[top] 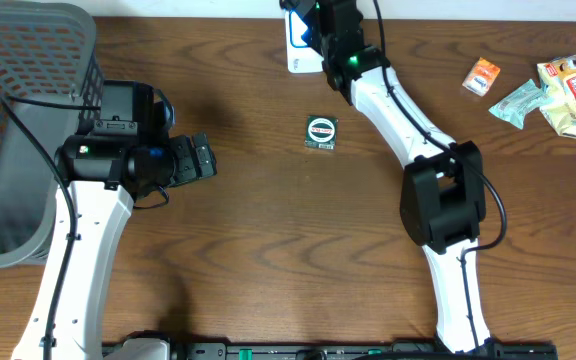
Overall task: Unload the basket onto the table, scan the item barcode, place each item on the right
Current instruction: 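Carry the tissue pack to the right edge and drop it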
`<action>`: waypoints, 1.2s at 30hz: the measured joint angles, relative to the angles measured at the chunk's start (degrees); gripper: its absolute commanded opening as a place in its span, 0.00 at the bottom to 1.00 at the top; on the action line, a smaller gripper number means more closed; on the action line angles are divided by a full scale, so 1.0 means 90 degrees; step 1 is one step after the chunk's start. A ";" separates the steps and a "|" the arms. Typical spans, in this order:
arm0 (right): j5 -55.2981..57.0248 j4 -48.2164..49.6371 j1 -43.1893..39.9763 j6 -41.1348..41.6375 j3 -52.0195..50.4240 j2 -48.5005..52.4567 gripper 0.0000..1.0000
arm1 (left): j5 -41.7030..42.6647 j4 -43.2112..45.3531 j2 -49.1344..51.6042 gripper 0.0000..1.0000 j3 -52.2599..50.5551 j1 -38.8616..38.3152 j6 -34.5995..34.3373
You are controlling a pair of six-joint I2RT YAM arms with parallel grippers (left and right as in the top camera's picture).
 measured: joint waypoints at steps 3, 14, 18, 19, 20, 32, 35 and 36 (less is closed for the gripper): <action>-0.0012 -0.0112 0.0000 -0.0075 -0.0002 0.0199 0.01 | 0.0000 -0.0002 0.0000 0.98 0.0000 0.0000 0.0000; 0.0525 -0.0532 -0.0015 -0.0068 -0.0085 0.0253 0.01 | -0.0002 0.0000 0.0000 0.98 0.0000 0.0000 0.0000; 0.0862 -0.1134 -0.0114 -0.0051 -0.0087 -0.0066 0.01 | 0.0000 -0.0002 0.0000 0.98 0.0000 0.0000 0.0000; 0.0952 -0.1358 -0.0177 -0.0049 -0.0087 -0.0185 0.01 | 0.0000 -0.0002 0.0000 0.98 0.0000 0.0000 0.0000; 0.1059 -0.1562 -0.0243 -0.0049 -0.0087 -0.0267 0.01 | -0.0002 0.0002 0.0000 0.98 0.0000 0.0000 0.0000; 0.1739 -0.4347 -0.2635 0.1229 -0.0073 -0.0495 0.93 | 0.0000 0.0000 0.0000 0.98 0.0000 0.0000 0.0000; 0.1214 -0.4750 -0.3101 0.1690 -0.0070 -0.0498 0.99 | -0.0002 0.0000 0.0000 0.97 0.0000 0.0000 0.0000; 0.0993 -0.4843 -0.3198 0.1795 -0.0070 -0.0498 0.99 | 0.0000 0.0000 0.0000 0.98 0.0000 0.0000 0.0000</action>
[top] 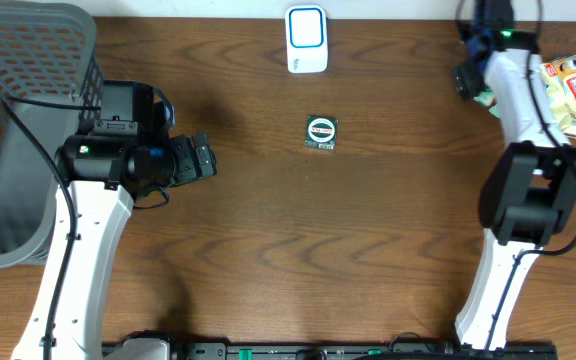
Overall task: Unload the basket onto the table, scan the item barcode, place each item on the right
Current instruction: 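Carry the tissue pack to the right edge and drop it, then move the right gripper to the dark green tin and grasp it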
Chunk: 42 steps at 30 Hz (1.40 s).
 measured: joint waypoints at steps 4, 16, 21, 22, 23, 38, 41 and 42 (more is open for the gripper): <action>-0.1919 -0.0391 -0.0306 0.0240 -0.0002 0.0002 0.99 | 0.0000 -0.0002 0.0000 0.98 0.0000 0.0000 0.0000; -0.7235 -0.1124 0.0318 0.0406 -0.0002 0.0000 0.99 | 0.0000 -0.0002 0.0000 0.98 0.0000 0.0000 0.0000; -0.7308 -0.1205 0.0996 0.0729 -0.0002 0.0002 0.99 | 0.0000 0.0000 0.0000 0.98 0.0000 0.0000 0.0000; -0.7147 -0.1188 0.1197 0.0957 -0.0002 0.0000 0.99 | 0.0000 -0.0002 0.0000 0.98 0.0000 0.0000 0.0000; -0.6992 -0.1178 0.1348 0.1141 -0.0002 0.0000 0.99 | 0.0000 -0.0002 0.0000 0.98 0.0000 0.0000 0.0000; -0.4158 -0.0845 0.3395 0.3689 -0.0002 0.0002 0.99 | 0.0000 -0.0002 0.0000 0.98 0.0000 0.0000 0.0000; -0.3626 -0.0814 0.3507 0.4415 -0.0002 0.0002 0.99 | 0.0000 0.0000 0.0000 0.98 0.0000 0.0000 0.0000; -0.3551 -0.0799 0.3526 0.4539 -0.0002 0.0002 0.99 | 0.0000 -0.0002 0.0000 0.98 0.0000 0.0000 0.0000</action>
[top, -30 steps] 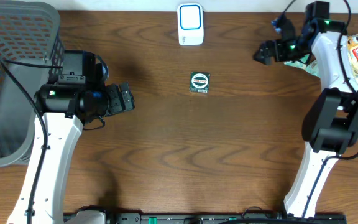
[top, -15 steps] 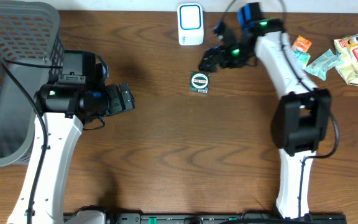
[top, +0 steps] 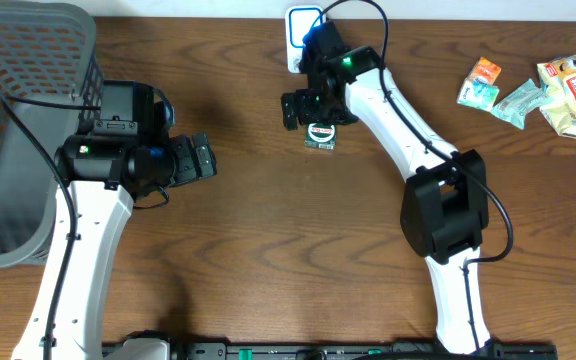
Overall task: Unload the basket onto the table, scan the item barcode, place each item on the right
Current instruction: 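Move the right gripper to the dark green tin and grasp it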
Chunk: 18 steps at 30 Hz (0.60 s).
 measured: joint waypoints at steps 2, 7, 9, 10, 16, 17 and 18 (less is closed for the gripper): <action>0.0202 0.0119 0.0066 0.0304 0.0000 0.0015 0.99 | 0.0000 0.0000 0.0000 0.98 0.0000 0.0000 0.0000; 0.0457 0.0318 0.0250 0.0690 0.0000 0.0199 0.99 | 0.0000 0.0000 0.0000 0.98 0.0000 0.0000 0.0000; 0.0760 0.0214 0.0338 0.0954 0.0000 0.0345 0.99 | 0.0000 0.0000 0.0000 0.98 0.0000 0.0000 0.0000; 0.0877 0.0165 0.0362 0.1037 0.0000 0.0379 0.99 | 0.0000 0.0000 0.0000 0.98 0.0000 0.0000 0.0000; 0.1727 -0.0053 0.0379 0.1557 -0.0002 0.0442 0.99 | 0.0000 0.0000 0.0000 0.98 0.0000 0.0000 0.0000; 0.1783 -0.0056 0.0347 0.1603 -0.0002 0.0442 0.99 | 0.0000 0.0000 0.0000 0.98 0.0000 0.0000 0.0000; 0.1826 -0.0053 0.0333 0.1632 -0.0002 0.0442 0.99 | 0.0000 0.0000 0.0000 0.98 0.0000 0.0000 0.0000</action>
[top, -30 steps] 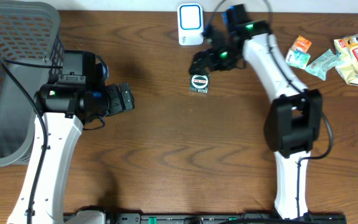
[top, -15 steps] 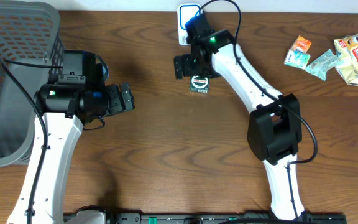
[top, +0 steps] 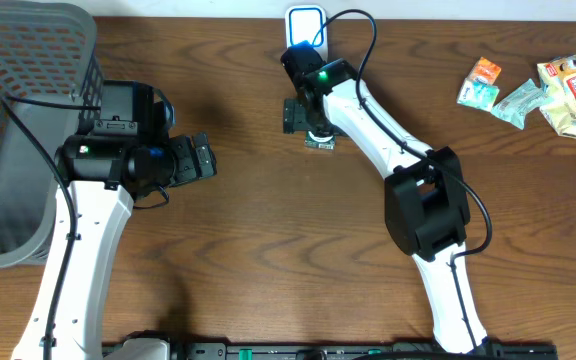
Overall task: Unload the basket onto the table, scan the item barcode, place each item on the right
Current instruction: 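Move the right gripper to the dark green tin and grasp it, then lift the tin and hold it up to the scanner face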
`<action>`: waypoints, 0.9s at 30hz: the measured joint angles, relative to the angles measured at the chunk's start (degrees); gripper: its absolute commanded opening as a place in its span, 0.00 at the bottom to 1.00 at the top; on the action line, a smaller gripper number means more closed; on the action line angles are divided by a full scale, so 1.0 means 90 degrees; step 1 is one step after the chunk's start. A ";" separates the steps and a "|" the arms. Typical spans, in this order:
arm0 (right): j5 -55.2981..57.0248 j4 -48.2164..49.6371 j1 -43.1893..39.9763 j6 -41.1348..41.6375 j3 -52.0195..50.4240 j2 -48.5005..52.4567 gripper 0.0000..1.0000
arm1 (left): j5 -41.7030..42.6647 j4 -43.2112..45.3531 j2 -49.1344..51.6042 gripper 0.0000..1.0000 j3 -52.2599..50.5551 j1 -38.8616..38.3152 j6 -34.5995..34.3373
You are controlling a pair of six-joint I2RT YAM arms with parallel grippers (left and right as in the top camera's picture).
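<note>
The item is a small dark green packet with a round white label [top: 319, 140], lying flat on the table below the scanner. Only its lower right part shows. My right gripper [top: 299, 117] hovers over its upper left edge, fingers spread and nothing visibly held. The white scanner with a blue face [top: 306, 24] stands at the table's far edge, just behind the right arm. My left gripper [top: 201, 158] is open and empty at the left, well away from the packet.
A grey mesh basket [top: 18, 130] fills the far left. Several snack packets [top: 528, 90] lie at the far right, with an orange one [top: 482, 72] among them. The right arm [top: 388, 130] slants across the table's middle.
My right gripper has shifted slightly left and towards the packet, and now covers its upper left part. The packet, the scanner and the left arm have not moved.
First my right gripper was at the scanner at the far edge. Then it was over the snack packets at the far right, which lie slightly shifted afterwards. Then it was just above the green packet, and now it sits partly over it. The left arm stayed still.
</note>
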 measured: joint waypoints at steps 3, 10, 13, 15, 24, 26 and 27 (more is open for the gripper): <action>0.0051 0.0032 -0.0019 0.0068 0.0000 0.0000 0.86 | 0.0000 0.0000 0.0000 0.98 0.0000 0.0000 0.0000; 0.0034 0.0032 0.0002 0.0061 0.0000 0.0000 0.89 | 0.0000 0.0000 0.0000 0.98 0.0000 0.0000 0.0000; 0.0036 0.0036 -0.0005 0.0063 0.0000 0.0000 0.88 | 0.0000 0.0000 0.0000 0.97 0.0000 0.0000 0.0000; 0.0036 0.0036 -0.0017 0.0070 0.0000 0.0000 0.88 | 0.0000 0.0000 0.0000 0.98 0.0000 0.0000 0.0000; 0.0036 0.0406 -0.0075 0.0206 -0.0265 0.0000 0.88 | 0.0000 0.0000 0.0000 0.98 0.0000 0.0000 0.0000; 0.0036 0.0529 -0.0078 0.0206 -0.0418 0.0002 0.88 | 0.0000 0.0000 0.0000 0.98 0.0000 0.0000 0.0000; 0.0034 0.0578 -0.0078 0.0206 -0.0493 0.0002 0.88 | 0.0000 0.0000 0.0000 0.98 0.0000 0.0000 0.0000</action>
